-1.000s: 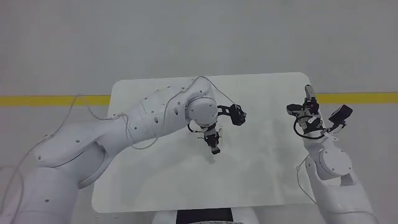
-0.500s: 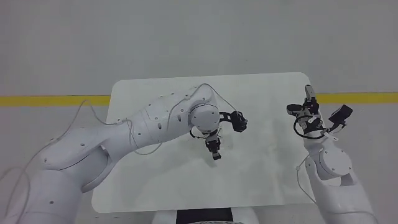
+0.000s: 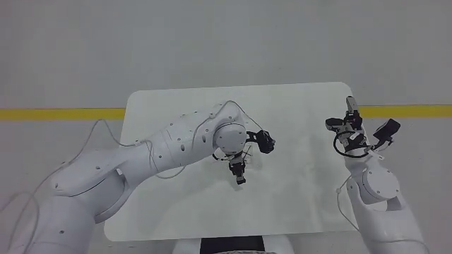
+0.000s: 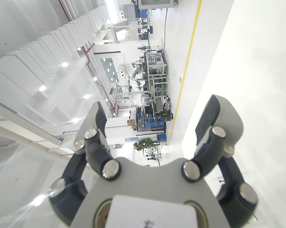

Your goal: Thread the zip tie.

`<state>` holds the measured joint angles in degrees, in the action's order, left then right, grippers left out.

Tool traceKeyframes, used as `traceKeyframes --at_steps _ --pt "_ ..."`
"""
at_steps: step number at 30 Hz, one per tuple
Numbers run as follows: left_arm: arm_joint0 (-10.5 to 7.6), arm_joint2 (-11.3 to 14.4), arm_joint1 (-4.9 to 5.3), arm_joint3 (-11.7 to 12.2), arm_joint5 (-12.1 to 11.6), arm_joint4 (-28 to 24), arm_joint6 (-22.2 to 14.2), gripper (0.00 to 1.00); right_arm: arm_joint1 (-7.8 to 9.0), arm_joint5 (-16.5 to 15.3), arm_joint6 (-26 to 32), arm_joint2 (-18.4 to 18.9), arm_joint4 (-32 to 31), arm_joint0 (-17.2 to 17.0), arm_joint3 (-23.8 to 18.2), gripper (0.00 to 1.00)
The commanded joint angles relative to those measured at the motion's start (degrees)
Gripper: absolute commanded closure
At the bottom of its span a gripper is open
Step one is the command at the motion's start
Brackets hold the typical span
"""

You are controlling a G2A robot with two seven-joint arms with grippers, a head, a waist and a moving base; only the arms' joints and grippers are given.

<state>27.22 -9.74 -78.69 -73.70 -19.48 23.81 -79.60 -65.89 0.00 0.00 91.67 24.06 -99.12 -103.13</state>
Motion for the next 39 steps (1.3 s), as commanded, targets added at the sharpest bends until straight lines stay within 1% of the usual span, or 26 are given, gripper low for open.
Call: traceKeyframes --at_steps 1,2,4,7,8,11,13,14,15,19,20,24,30,36,39 --pt "0.13 0.0 0.06 0.6 0.0 0.8 0.0 0.0 0.0 0.0 0.0 0.0 0.0 0.0 0.0 0.0" --pt "0.41 0.0 0.16 1.1 0.0 2.5 0.0 0.0 0.0 0.0 0.0 0.0 0.0 0.0 0.0 0.0" --pt "0.78 0.0 0.36 0.3 0.0 4.2 0.0 0.0 0.0 0.0 0.0 0.0 0.0 0.0 0.0 0.0" --pt "0.88 0.0 0.82 0.2 0.0 5.7 0.0 0.0 0.0 0.0 0.0 0.0 0.0 0.0 0.0 0.0" --pt "0.84 0.0 0.95 0.1 0.0 5.8 0.0 0.11 0.0 0.0 0.0 0.0 0.0 0.0 0.0 0.0" --pt "0.63 0.0 1.3 -0.1 0.0 7.0 0.0 0.32 0.0 0.0 0.0 0.0 0.0 0.0 0.0 0.0" --pt "0.3 0.0 1.43 -0.4 0.0 7.6 0.0 0.39 0.0 0.0 0.0 0.0 0.0 0.0 0.0 0.0" --pt "0.18 0.0 1.45 -0.6 0.0 8.1 0.0 0.48 0.0 0.0 0.0 0.0 0.0 0.0 0.0 0.0" --pt "0.15 0.0 1.47 -0.7 0.0 8.4 0.0 0.51 0.0 0.0 0.0 0.0 0.0 0.0 0.0 0.0" --pt "-0.3 0.0 1.36 -1.6 0.0 10.0 0.0 0.56 0.0 0.0 0.0 0.0 0.0 0.0 0.0 0.0" --pt "-0.39 0.0 1.32 -1.9 0.0 10.4 0.0 0.6 0.0 0.0 0.0 0.0 0.0 0.0 0.0 0.0" --pt "-0.47 0.0 1.01 -3.2 0.0 12.3 0.0 0.64 0.0 0.0 0.0 0.0 0.0 0.0 0.0 0.0" --pt "0.35 0.0 0.27 -4.5 0.0 15.4 0.0 0.62 0.0 0.0 0.0 0.0 0.0 0.0 0.0 0.0" --pt "1.72 0.0 -0.7 -3.7 0.0 18.2 0.0 0.64 0.0 0.0 0.0 0.0 0.0 0.0 0.0 0.0" --pt "2.32 0.0 -1.18 -3.2 0.0 19.4 0.0 0.68 0.0 0.0 0.0 0.0 0.0 0.0 0.0 0.0"
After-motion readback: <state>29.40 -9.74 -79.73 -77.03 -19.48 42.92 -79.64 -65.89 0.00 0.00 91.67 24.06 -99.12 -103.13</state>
